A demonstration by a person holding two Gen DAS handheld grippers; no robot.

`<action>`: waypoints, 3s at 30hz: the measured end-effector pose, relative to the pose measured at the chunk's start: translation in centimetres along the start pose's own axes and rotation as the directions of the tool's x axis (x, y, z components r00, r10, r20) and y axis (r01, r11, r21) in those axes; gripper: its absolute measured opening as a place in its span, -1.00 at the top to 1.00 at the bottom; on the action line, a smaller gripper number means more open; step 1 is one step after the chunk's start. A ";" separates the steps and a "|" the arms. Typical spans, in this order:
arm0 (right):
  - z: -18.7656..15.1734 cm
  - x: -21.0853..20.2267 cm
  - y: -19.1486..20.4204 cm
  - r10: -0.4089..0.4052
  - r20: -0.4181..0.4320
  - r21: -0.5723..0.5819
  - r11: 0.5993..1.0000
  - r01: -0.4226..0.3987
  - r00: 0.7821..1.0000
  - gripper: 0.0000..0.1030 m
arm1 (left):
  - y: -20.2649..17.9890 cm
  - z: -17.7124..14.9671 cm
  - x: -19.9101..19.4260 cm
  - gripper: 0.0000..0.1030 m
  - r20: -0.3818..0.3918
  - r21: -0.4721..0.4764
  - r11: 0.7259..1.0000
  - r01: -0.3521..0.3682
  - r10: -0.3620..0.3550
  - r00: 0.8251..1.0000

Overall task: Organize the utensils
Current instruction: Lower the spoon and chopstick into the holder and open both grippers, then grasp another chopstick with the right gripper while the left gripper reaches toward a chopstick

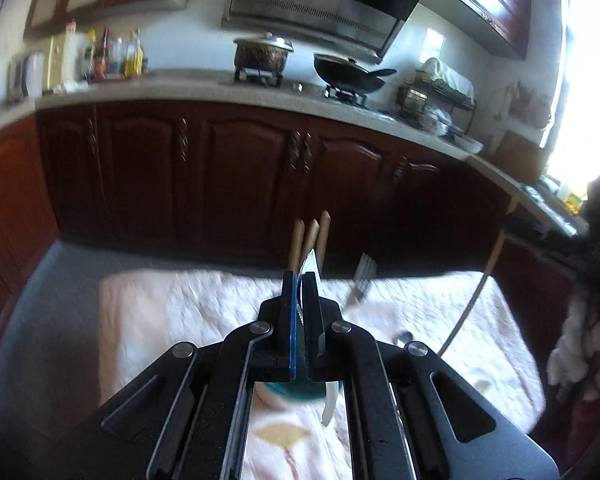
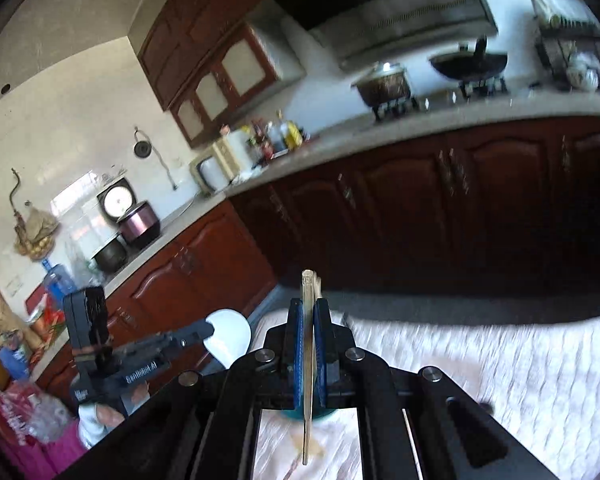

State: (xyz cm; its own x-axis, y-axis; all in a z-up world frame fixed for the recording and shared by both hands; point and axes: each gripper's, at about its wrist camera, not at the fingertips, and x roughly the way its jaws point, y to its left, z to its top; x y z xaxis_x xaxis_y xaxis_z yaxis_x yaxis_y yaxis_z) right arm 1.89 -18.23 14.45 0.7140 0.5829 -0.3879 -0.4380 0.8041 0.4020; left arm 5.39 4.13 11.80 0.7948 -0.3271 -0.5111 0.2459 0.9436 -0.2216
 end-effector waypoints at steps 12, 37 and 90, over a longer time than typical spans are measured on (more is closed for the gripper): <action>2.4 5.0 -0.2 -0.072 0.085 -0.008 0.997 0.073 0.994 0.90 | 0.7 0.0 5.9 0.98 0.058 0.031 0.989 -0.143 0.141 0.988; -4.5 12.3 -1.3 -0.084 -0.122 -0.045 0.996 0.080 0.989 0.90 | 0.8 -6.2 8.4 0.97 -0.036 0.039 0.982 -0.187 0.188 0.982; -26.6 3.9 -10.9 0.054 -0.502 0.301 0.946 0.116 0.863 0.90 | -5.3 -15.2 3.4 0.25 -0.280 0.031 0.999 0.041 -0.031 0.960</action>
State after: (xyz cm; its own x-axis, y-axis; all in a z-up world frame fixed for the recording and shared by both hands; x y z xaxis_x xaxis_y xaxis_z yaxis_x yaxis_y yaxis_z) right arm -5.07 -21.56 -13.51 0.3184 0.6054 -0.7294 -0.1671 0.7933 0.5855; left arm -1.65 -2.74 -1.34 0.6001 -0.3569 -0.7159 0.2951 0.9306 -0.2165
